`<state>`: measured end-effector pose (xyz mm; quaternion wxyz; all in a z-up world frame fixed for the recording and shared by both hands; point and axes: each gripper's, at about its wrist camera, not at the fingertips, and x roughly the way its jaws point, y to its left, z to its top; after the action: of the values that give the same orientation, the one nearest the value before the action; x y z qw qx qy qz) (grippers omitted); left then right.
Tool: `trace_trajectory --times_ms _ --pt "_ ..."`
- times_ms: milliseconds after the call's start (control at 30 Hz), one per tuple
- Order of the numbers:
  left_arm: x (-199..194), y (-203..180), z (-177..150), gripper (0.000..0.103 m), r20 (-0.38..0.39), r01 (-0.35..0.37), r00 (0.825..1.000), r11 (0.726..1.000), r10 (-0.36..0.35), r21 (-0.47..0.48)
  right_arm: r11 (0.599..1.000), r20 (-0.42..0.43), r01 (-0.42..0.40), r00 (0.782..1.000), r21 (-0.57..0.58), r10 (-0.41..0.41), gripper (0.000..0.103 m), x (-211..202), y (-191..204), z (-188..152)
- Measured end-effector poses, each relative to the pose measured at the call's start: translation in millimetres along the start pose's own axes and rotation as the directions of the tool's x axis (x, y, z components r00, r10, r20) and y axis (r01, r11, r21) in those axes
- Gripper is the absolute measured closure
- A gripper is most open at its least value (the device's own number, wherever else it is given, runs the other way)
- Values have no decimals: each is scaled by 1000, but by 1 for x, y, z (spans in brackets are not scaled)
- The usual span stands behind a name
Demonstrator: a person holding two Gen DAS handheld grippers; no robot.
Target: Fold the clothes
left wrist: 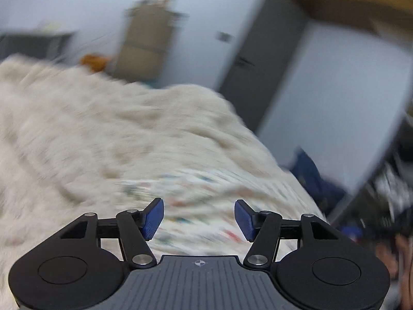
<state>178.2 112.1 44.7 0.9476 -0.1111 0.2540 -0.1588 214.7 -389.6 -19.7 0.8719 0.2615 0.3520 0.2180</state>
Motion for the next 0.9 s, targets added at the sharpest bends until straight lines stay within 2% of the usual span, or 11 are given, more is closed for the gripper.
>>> trace_trajectory --times_ms 133,200,267,300,367,500,600,700,767,833,900 --pt "23 -69 -30 45 -73 104 993 967 -89 234 987 -12 -94 995 129 96 49 4 -24 -31" --pt "30 -95 -48 42 -99 124 991 929 -95 350 976 -26 -123 991 178 130 49 12 -33 -42" --pt "46 -126 -72 37 -122 126 990 863 -75 490 971 -32 -131 990 198 140 49 23 -37 -45" --pt "52 -132 -80 37 -126 122 990 846 -65 519 970 -33 -133 989 205 143 49 29 -38 -45" --pt "67 -151 -98 37 -118 101 992 783 -35 613 972 -38 -134 989 193 144 49 33 -36 -44" --pt "64 -163 -108 36 -96 94 995 732 -39 675 994 -32 -86 996 66 89 50 12 -19 -40" --pt "65 -156 -106 34 -85 86 996 751 -40 655 987 -28 -80 997 -140 77 52 -13 9 -41" --pt "61 -139 -101 34 -46 54 998 816 -34 576 944 -66 -136 990 -299 122 54 -28 39 -51" --pt "54 -129 -97 33 -9 32 999 860 -32 509 917 -130 -224 973 -329 191 55 -29 54 -58" --pt "44 -110 -94 29 76 -36 997 924 7 381 893 -205 -298 949 -337 239 55 -21 66 -68" --pt "36 -99 -95 28 110 -69 993 956 39 285 896 -243 -308 941 -320 237 56 -7 69 -75"
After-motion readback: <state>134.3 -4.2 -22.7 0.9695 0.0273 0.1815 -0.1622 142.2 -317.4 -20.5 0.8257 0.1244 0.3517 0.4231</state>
